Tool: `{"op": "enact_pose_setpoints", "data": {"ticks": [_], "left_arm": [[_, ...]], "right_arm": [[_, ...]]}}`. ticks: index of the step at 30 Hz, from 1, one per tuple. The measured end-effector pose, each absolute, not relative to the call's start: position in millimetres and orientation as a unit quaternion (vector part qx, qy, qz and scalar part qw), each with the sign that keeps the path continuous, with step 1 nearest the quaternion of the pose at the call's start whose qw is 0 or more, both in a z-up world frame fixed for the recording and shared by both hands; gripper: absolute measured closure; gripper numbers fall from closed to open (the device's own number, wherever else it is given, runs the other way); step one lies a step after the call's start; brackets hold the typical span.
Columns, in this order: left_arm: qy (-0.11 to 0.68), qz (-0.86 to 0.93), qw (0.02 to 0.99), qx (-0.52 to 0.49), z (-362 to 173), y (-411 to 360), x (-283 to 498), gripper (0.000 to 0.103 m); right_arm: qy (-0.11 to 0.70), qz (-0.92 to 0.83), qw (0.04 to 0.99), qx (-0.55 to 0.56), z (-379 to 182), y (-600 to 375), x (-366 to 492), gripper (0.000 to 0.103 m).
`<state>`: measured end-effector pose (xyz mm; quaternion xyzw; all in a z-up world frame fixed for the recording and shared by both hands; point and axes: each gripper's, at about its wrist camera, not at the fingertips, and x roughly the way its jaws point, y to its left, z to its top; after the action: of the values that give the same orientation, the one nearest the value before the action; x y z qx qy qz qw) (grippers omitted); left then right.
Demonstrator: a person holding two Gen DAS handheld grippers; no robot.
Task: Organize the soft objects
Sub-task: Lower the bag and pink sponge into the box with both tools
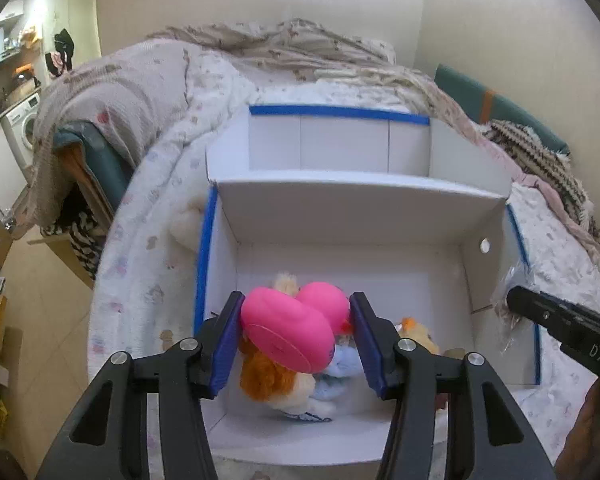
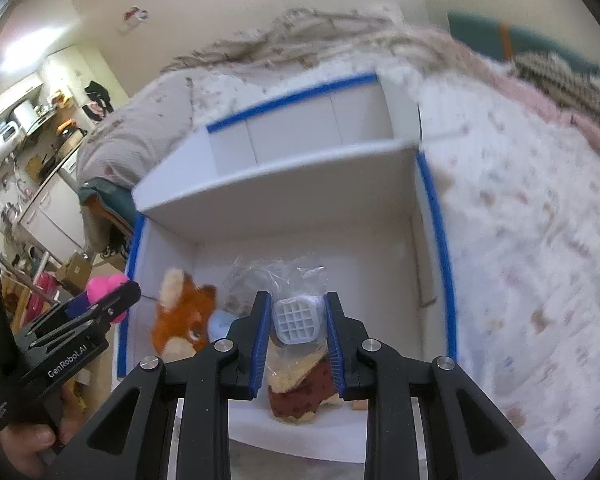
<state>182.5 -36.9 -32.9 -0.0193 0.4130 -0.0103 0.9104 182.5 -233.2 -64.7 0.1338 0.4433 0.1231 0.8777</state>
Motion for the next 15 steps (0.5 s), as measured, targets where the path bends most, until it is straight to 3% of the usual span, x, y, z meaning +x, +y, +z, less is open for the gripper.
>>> {"op": "enact_pose_setpoints", "data": {"ticks": [15], "left_arm": [[0.454, -0.036, 0.890, -0.013, -93.4, -51.4, 198.3, 0.054]], "right_arm": [[0.530, 0.077, 0.839, 0.091, -131.1, -225.3, 204.0, 0.075]]}}
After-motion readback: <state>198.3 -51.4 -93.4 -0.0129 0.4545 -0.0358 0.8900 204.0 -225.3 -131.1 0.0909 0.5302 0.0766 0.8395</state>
